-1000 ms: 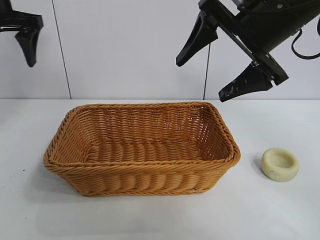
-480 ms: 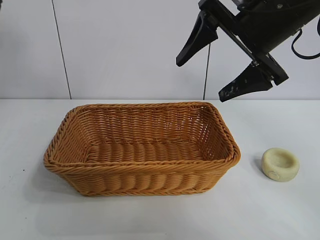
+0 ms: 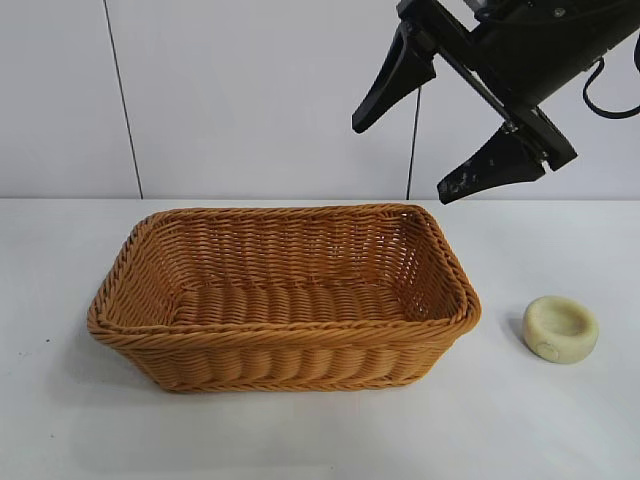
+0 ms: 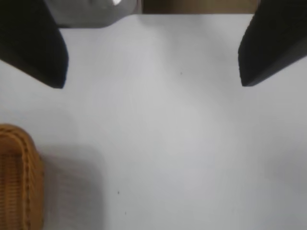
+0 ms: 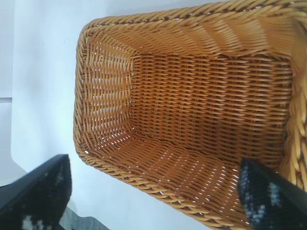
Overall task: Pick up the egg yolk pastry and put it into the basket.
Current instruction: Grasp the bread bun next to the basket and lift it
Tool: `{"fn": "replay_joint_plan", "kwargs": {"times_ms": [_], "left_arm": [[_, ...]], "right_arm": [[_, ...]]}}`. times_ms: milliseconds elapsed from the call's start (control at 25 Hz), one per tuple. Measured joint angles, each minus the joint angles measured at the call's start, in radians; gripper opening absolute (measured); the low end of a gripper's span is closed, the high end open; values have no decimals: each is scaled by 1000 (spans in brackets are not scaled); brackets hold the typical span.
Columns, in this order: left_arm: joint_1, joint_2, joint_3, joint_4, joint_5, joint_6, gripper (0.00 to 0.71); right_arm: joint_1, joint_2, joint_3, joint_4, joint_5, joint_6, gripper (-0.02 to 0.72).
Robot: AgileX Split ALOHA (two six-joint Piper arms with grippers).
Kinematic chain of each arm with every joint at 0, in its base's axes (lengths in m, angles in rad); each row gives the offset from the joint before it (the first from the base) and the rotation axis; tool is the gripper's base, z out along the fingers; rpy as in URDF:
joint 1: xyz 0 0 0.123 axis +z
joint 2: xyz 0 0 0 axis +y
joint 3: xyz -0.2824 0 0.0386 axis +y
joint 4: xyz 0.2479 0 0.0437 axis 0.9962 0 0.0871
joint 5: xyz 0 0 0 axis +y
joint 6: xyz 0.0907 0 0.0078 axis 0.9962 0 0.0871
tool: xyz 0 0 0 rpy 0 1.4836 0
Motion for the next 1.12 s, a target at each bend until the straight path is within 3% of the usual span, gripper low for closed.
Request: {"fn": "replay_joint_plan", "kwargs": {"times_ms": [280,440,720,1120], "left_arm": [[0,-277,326,9,-76,21,692],[0,-449,426,9,-117,21,692],[0,-719,459,9,-140,21,692],[0,-976,459,9,-141,22,692]], "right_arm": [[0,0,0,0,0,0,675],[0,0,0,0,0,0,675],[0,0,0,0,0,0,675],[0,0,0,0,-2,0,675]]}}
